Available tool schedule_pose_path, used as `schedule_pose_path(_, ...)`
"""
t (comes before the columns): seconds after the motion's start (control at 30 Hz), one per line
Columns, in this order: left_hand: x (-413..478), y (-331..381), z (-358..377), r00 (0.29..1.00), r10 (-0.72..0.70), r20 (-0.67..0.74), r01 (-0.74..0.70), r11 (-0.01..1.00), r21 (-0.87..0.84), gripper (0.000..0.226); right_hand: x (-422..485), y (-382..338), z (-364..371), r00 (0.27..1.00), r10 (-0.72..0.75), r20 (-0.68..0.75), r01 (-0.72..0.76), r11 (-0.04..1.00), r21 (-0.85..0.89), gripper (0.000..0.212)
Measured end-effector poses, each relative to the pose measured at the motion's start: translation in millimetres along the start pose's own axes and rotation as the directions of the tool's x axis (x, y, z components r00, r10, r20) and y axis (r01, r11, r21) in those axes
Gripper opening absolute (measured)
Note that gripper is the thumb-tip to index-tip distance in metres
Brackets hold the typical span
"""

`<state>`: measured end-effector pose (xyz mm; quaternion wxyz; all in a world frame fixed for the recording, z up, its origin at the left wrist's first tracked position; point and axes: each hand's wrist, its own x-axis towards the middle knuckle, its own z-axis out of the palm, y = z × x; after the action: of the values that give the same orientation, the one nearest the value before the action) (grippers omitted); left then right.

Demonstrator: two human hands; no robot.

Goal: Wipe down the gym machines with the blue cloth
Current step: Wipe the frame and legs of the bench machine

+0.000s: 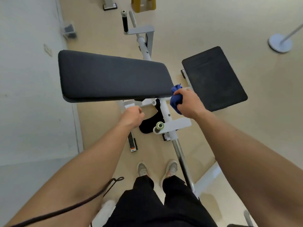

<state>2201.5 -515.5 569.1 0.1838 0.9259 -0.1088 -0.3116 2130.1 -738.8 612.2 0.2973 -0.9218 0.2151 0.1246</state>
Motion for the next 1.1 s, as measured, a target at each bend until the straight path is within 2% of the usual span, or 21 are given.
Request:
schedule_pose_path(0.13,5.4,30.4,1.0,0.995,0.098,0.022,-0.098,0.995,-0.004,0.029,-18.7,13.1,-3.6,0.999,0.044,-0.011,-0.044,0.999,-0.013,0.043)
schedule_pose_path(0.27,1.9,43.5,4.0,0.992,0.127,0.0,-0.127,0.991,-0.04,0.027,-29.6,25.3,-10.8,0.999,0.052,-0.009,-0.053,0.997,-0.054,0.041)
schedule_pose_path(0.57,-29.5,54.5,23.5,0.997,0.066,-0.038,-0.069,0.996,-0.063,0.026,-40.1,51.1,-30.5,0.997,-0.063,0.034,0.067,0.986,-0.151,0.033)
schedule_pose_path(0.73,-54.8,70.7,39.2,0.994,-0.02,-0.106,0.012,0.997,-0.073,0.024,-36.7,68.3,-38.1,0.981,-0.165,0.102,0.179,0.973,-0.149,0.032)
schedule_pose_path(0.97,-112.6,89.3,79.7,0.961,-0.22,-0.166,0.188,0.964,-0.188,0.028,-45.1,93.1,-52.3,0.905,-0.345,0.249,0.383,0.915,-0.126,0.025)
schedule_pose_path(1.1,-136.7,88.7,94.7,0.938,-0.304,-0.163,0.263,0.936,-0.235,0.029,-44.8,107.9,-58.8,0.883,-0.348,0.316,0.408,0.9,-0.15,0.028)
